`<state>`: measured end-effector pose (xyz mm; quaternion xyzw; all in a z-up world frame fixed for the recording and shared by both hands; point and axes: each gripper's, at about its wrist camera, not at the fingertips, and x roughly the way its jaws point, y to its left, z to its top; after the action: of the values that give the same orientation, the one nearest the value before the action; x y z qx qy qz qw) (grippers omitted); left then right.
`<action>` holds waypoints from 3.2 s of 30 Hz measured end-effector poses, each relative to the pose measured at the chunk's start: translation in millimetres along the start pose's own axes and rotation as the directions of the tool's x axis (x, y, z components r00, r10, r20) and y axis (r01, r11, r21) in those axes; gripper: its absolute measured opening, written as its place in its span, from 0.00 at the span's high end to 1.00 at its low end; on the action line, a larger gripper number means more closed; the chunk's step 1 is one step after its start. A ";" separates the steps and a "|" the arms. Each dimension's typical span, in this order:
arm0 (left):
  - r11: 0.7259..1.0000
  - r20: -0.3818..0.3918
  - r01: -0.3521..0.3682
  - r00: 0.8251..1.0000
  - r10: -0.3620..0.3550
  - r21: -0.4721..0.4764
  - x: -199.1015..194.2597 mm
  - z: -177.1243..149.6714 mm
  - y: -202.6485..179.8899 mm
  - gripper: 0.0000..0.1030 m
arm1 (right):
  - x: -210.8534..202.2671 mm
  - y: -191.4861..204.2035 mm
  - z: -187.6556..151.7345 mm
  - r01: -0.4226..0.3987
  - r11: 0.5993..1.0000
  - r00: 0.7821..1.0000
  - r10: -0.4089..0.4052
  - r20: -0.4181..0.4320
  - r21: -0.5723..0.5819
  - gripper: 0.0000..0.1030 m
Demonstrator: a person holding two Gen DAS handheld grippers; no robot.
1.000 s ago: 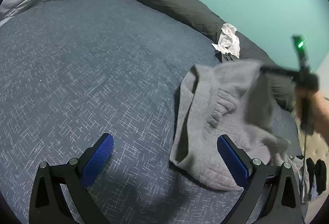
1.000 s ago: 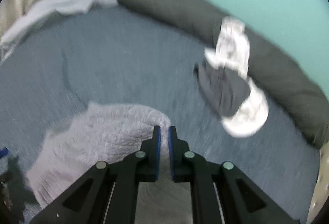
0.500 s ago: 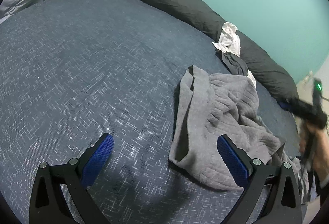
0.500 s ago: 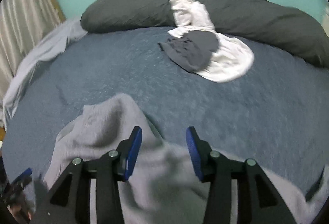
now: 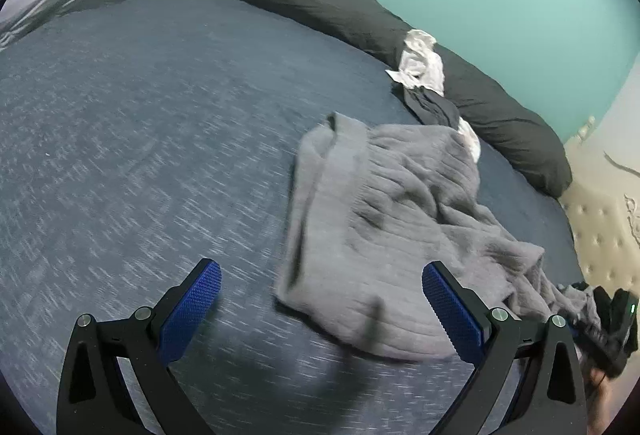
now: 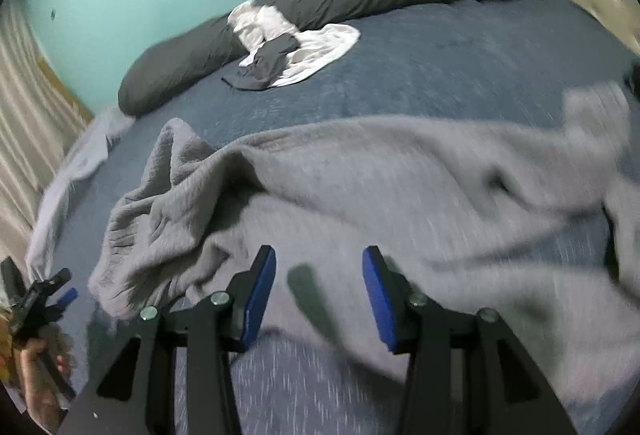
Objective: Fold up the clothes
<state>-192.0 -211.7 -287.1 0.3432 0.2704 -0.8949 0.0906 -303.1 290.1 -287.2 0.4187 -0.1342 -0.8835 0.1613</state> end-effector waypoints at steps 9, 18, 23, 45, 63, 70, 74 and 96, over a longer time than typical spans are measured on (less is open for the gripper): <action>0.991 -0.036 0.029 0.999 -0.025 0.127 9.8 -25.8 -59.2 0.00 | -32.2 -30.1 -55.8 -0.054 0.989 0.997 0.045 0.065 0.138 0.48; 0.972 -0.057 0.020 0.998 -0.007 0.233 15.2 -44.4 -104.6 0.00 | -35.9 -44.7 -53.2 -0.076 0.981 0.995 0.063 0.077 0.176 0.47; 0.957 -0.058 0.016 0.998 0.001 0.291 16.2 -53.5 -127.4 0.00 | -32.5 -52.0 -49.2 -0.093 0.976 0.994 0.081 0.073 0.195 0.43; 0.905 -0.058 0.016 0.998 0.010 0.426 18.5 -80.4 -190.1 0.00 | -64.6 -100.7 -53.0 0.030 0.960 0.994 -0.059 0.094 0.279 0.42; 0.896 -0.062 0.010 0.998 0.019 0.444 21.7 -82.5 -196.1 0.00 | -93.2 -154.7 -59.9 0.178 0.883 0.961 -0.251 0.117 0.433 0.42; 0.895 -0.062 0.010 0.998 0.020 0.447 21.9 -83.0 -197.1 0.00 | -106.9 -169.4 -58.9 0.262 0.849 0.928 -0.353 0.123 0.460 0.42; 0.894 -0.062 0.009 0.998 0.021 0.447 21.2 -82.8 -197.2 0.00 | -113.4 -177.0 -60.2 0.283 0.826 0.912 -0.389 0.129 0.488 0.42; 0.872 -0.093 0.019 0.995 0.030 0.489 30.8 -101.3 -213.9 0.00 | -110.0 -232.4 -60.9 0.224 0.821 0.940 -0.324 0.105 0.525 0.46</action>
<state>-232.2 23.5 -280.0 0.3990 0.0385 -0.9161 -0.0099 -229.8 539.5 -334.4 0.3752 -0.3137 -0.8668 -0.0969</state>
